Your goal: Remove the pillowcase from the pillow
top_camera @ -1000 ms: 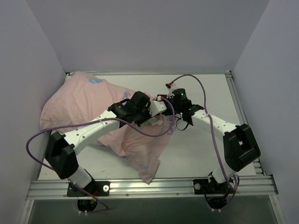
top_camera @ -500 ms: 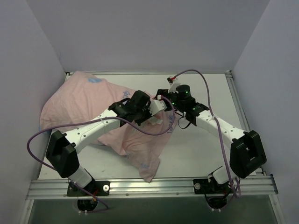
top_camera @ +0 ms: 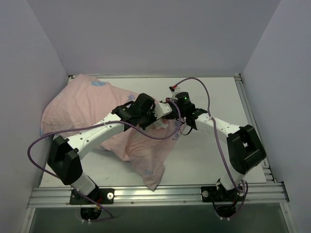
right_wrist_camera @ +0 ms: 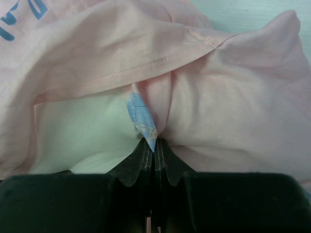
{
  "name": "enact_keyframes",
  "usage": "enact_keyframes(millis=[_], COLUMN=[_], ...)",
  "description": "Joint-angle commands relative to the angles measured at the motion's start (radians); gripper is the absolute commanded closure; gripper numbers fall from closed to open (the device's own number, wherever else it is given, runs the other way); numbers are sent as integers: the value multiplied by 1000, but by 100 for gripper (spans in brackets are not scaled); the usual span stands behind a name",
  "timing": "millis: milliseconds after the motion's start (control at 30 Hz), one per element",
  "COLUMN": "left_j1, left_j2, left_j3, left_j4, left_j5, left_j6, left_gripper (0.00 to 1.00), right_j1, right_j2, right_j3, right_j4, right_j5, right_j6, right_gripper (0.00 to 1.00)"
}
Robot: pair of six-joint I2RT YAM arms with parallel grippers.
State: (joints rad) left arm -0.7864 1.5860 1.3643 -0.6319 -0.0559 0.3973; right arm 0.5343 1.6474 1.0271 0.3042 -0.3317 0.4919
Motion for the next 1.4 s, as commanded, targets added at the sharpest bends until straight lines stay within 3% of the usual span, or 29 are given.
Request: enact_keyframes(millis=[0,133,500,633,833,867,900,933,1000,1133,1267,1367], left_j1=[33,71,148,150,147,147,148,150,147,139,125,115], left_j2=[-58,-106,-185,-169,-6,43,66,84,118,143,178,215], left_j3=[22,-21,-5,116,507,544,602,619,624,636,660,703], left_j4=[37,-11,-114,-81,-29,-28,-34,-35,-31,-29,-25,-29], left_j5=[-41,-29,-7,43,48,41,38,37,47,53,35,15], left_j6=[9,18,-4,-58,-120,-126,-142,-150,-170,-198,-224,-232], left_gripper=[98,98,98,98,98,98,98,98,98,98,98,98], right_j1=[-72,-204,-300,-255,-163,-152,-143,-139,-135,-131,-117,-58], right_j2=[-20,-12,123,146,-6,-42,-128,-176,-307,-484,-619,-656], right_j3=[-19,-64,-35,-88,-173,-177,-183,-193,-187,-125,-110,-124], right_j4=[-56,-69,-37,99,225,213,193,153,75,-185,-263,-203], right_j5=[129,184,148,42,-20,-10,3,16,54,195,238,195], right_j6=[22,27,-1,25,10,-7,-19,-33,-47,-69,3,54], right_gripper=[100,100,100,100,100,93,68,55,36,29,29,28])
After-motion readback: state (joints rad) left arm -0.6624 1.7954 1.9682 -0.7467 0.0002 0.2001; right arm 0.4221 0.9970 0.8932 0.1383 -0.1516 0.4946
